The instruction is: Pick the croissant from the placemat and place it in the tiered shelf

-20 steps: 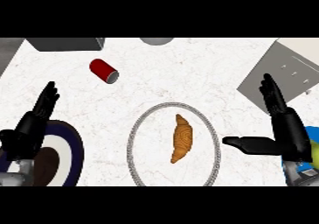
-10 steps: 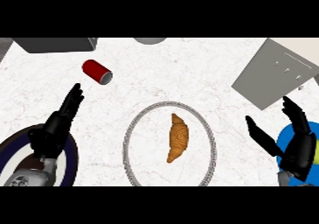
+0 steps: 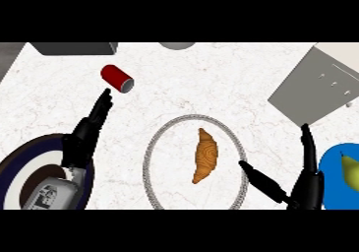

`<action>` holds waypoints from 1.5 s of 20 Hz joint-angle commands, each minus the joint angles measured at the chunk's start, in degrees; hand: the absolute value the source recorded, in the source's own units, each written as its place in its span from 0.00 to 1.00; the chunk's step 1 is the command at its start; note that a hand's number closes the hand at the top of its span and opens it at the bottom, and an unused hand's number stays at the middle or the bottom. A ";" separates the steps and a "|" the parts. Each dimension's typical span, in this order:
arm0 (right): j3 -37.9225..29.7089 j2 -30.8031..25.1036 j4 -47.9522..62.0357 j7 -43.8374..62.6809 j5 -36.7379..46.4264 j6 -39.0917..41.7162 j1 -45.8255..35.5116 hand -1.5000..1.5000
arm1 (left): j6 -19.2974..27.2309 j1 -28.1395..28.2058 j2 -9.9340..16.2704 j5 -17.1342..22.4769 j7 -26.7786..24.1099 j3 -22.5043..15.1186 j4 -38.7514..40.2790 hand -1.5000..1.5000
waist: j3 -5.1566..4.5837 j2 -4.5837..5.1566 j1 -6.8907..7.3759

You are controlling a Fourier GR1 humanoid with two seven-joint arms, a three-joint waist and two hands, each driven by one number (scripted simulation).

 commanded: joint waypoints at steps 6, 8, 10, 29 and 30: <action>3.80 1.03 -7.29 32.57 22.99 19.80 -7.84 0.00 | -0.88 -0.08 -1.47 -0.80 -1.88 -0.61 2.38 0.50 | -0.23 0.07 0.80; 4.52 -0.72 -11.20 38.88 25.76 27.37 -8.01 0.00 | -1.40 0.01 -0.08 -0.40 -1.33 0.50 1.62 0.50 | -0.23 -0.19 0.69; 5.97 -0.94 -11.38 44.33 26.82 35.13 -10.82 0.00 | -0.73 -0.89 -0.70 -0.89 -0.62 0.34 2.03 0.50 | -0.22 -0.16 0.96; 13.17 15.51 -5.28 73.92 32.90 67.73 -31.93 0.00 | -0.91 -2.96 -3.21 -2.35 -1.78 0.67 5.70 0.50 | 0.04 0.06 0.87; 13.31 15.53 -4.64 73.93 33.91 65.07 -31.13 0.00 | -1.92 2.42 -1.56 -1.93 -2.38 -0.02 0.82 0.50 | 0.06 -0.23 1.74</action>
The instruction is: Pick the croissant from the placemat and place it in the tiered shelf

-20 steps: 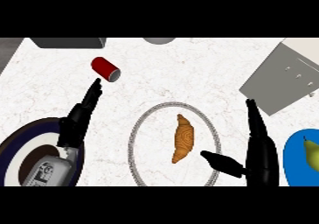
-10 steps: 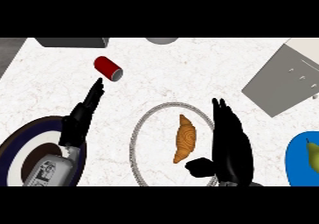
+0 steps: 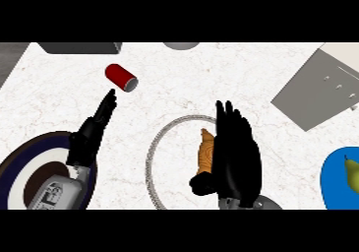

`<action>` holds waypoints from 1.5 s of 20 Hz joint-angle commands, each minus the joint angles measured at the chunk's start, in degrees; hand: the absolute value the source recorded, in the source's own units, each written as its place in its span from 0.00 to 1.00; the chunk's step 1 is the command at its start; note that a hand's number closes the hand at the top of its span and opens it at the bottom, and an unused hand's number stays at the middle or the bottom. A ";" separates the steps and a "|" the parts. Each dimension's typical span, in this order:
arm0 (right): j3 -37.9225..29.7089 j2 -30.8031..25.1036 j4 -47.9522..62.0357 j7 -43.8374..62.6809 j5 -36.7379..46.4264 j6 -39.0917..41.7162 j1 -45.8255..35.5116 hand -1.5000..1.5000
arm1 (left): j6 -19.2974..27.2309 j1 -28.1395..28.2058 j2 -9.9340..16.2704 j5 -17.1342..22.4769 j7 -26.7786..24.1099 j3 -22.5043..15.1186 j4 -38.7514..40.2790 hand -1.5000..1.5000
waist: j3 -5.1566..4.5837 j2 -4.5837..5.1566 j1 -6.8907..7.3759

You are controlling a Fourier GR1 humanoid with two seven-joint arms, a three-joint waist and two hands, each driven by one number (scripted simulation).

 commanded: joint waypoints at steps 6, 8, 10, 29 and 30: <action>3.16 1.87 5.96 14.48 2.75 1.03 -3.55 0.00 | -0.53 -0.27 0.35 -0.34 -0.30 1.53 0.72 0.50 | 0.06 0.08 -0.02; 2.19 1.88 7.75 14.39 1.13 -0.62 -5.04 0.00 | -0.76 0.53 -0.56 -0.78 -0.90 0.49 0.23 0.50 | 0.10 0.15 0.21; 2.70 1.88 5.23 14.48 1.31 1.02 -3.53 0.00 | -0.82 -0.53 0.28 -0.33 0.13 1.85 -0.14 0.50 | 0.06 -0.06 -0.08; 1.18 1.89 13.53 14.48 -0.72 -1.20 -5.67 0.00 | -1.46 -0.54 -0.79 -1.17 2.31 2.48 -1.44 0.50 | 0.11 0.05 0.03; 4.29 1.88 13.91 14.48 -0.36 -4.03 -3.76 0.00 | -1.39 -3.65 -1.41 -1.24 2.29 2.99 1.16 0.50 | 0.08 0.10 -0.27</action>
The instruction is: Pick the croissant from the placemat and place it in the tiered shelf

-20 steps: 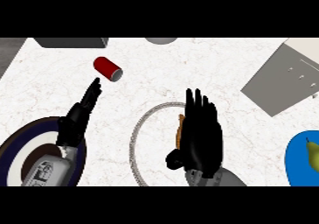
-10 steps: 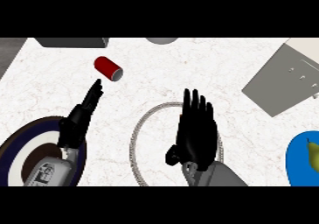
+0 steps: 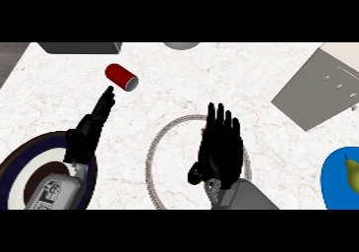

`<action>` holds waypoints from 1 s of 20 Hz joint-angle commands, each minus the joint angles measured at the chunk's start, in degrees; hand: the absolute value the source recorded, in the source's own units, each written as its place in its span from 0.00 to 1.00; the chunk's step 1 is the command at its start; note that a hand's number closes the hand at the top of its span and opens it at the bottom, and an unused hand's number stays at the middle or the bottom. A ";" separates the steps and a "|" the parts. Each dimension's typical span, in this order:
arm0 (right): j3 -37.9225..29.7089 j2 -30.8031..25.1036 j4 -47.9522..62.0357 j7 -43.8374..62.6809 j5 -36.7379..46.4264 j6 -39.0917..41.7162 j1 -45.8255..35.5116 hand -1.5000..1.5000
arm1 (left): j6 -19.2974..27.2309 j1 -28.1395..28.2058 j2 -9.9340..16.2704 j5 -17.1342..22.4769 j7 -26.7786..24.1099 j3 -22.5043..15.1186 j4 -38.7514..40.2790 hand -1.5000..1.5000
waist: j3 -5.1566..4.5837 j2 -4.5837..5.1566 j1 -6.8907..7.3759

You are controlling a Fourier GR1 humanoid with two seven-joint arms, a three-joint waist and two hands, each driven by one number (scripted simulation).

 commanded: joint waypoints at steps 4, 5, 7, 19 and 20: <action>0.21 1.01 2.36 13.57 -0.70 0.93 -2.21 0.00 | -0.90 0.87 -0.27 0.51 0.78 0.31 -1.44 0.50 | -0.01 -0.13 0.17; 0.08 1.01 3.95 13.32 -0.83 0.44 -2.17 0.00 | 0.25 0.83 -0.95 -1.03 -0.38 -0.17 0.14 0.50 | 0.02 0.06 0.01; -0.96 1.01 4.19 13.58 -0.70 0.44 -3.72 0.00 | -0.82 1.21 -0.42 -0.20 0.06 0.13 -1.46 0.50 | 0.00 -0.08 0.30; 2.63 1.01 8.35 13.51 -1.22 -3.73 -0.68 0.00 | -1.71 0.93 -0.98 -0.47 -0.11 1.27 -0.54 0.50 | 0.02 0.03 0.37; -0.69 1.01 8.65 10.58 -0.26 -2.95 0.01 0.00 | -0.25 -1.42 -2.40 -1.16 0.73 1.26 0.66 0.50 | 0.04 0.08 -0.29</action>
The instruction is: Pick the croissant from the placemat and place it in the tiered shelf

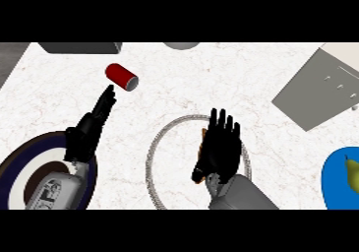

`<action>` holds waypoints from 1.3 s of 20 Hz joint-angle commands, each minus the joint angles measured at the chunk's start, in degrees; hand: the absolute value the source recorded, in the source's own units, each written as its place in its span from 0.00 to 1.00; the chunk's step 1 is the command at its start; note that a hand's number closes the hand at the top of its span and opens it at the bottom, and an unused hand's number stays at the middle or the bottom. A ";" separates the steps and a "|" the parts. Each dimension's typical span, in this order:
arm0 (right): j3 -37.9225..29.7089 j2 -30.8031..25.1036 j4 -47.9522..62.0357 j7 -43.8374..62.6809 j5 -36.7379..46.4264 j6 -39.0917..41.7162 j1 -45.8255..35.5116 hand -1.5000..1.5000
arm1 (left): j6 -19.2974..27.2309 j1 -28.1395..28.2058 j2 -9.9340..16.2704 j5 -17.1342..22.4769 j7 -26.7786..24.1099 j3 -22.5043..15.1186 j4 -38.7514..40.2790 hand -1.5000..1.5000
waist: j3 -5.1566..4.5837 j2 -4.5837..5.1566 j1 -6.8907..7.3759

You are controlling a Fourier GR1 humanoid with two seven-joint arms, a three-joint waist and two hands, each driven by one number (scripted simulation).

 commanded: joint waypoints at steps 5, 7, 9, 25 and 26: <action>0.64 1.01 2.95 9.00 0.83 -4.28 2.56 0.00 | 0.76 2.25 -0.18 -2.14 2.19 -0.86 -4.35 0.50 | 0.04 -0.08 0.07; 1.74 1.01 4.12 10.09 -1.65 -5.39 0.41 0.00 | 0.73 2.10 -1.67 -2.86 0.21 -1.67 -1.63 0.50 | 0.02 0.05 0.17; 1.31 1.01 5.03 8.34 -0.45 -6.22 2.34 0.00 | -0.80 0.99 -1.30 -1.30 -2.10 0.36 1.22 0.50 | 0.01 0.09 -0.17; 2.32 -5.47 -0.97 -8.72 -0.80 0.63 9.04 1.00 | -2.03 2.57 -1.99 -2.34 0.59 1.85 -2.75 0.50 | 0.02 -0.07 -0.68; 4.93 -10.78 -4.04 -18.42 -5.17 1.81 10.70 1.00 | -1.43 2.02 -1.55 -2.43 -1.84 2.53 0.23 0.50 | 0.03 -0.05 -1.42</action>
